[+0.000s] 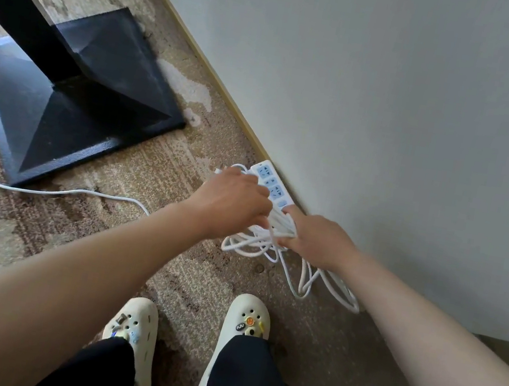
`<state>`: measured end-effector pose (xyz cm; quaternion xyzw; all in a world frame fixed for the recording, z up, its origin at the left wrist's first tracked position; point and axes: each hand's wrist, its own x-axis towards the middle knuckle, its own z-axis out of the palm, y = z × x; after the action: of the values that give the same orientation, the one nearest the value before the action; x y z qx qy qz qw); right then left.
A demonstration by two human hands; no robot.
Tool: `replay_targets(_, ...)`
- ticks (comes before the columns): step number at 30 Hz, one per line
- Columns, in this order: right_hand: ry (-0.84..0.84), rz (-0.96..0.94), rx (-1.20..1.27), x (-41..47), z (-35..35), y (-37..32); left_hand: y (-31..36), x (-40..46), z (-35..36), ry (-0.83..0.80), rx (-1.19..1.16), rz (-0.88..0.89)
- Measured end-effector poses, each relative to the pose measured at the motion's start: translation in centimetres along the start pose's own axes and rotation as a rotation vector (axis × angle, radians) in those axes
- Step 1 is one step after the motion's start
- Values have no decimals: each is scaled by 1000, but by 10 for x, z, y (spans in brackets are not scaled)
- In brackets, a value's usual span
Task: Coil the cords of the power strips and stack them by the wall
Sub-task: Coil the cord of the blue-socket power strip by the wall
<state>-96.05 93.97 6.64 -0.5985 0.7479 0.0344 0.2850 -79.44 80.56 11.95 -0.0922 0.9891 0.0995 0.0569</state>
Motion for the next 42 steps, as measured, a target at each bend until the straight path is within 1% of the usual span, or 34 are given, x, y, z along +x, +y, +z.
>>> replay_targets(2, -9, -71, 55, -5, 2, -6, -8, 10, -7, 43, 48, 57)
replay_targets(4, 2, -100, 87, -8, 1, -9, -14, 17, -9, 21, -8, 28)
replay_targets(6, 7, -149, 41, -12, 0, -13, -18, 21, -7, -50, -183, -65)
replay_targets(8, 16, -204, 25, -15, -3, -16, -20, 23, -2, -113, -415, -165)
replay_targets(12, 24, -212, 110, -20, -9, -24, -22, 27, 3, -220, -769, -300)
replay_targets(14, 45, -198, 181, -22, -11, -26, -26, 25, 3, -280, -887, -366)
replay_targets(16, 71, -195, 247, -24, -13, -26, -31, 21, 6, -310, -946, -428)
replay_targets(21, 89, -136, 363, -27, -15, -29, -34, 14, 12, -391, -975, -499)
replay_targets(26, 126, -62, 357, -23, -12, -28, -26, 12, 17, -356, -1003, -478)
replay_targets(31, 119, -20, 388, -24, -14, -24, -19, 0, 21, -300, -1142, -504)
replay_targets(34, 146, 4, 423, -24, -14, -22, -13, -7, 19, -302, -1163, -443)
replay_targets(36, 156, 26, 442, -23, -13, -21, -9, -11, 19, -368, -1187, -385)
replay_targets(38, 141, 33, 427, -23, -13, -22, -4, -16, 22, -432, -1141, -334)
replay_targets(39, 131, 32, 407, -23, -12, -23, 0, -18, 24, -434, -1054, -309)
replay_targets(41, 130, 31, 378, -24, -10, -26, 5, -20, 28, -378, -920, -301)
replay_targets(42, 140, 33, 384, -24, -9, -27, 6, -20, 30, -342, -924, -316)
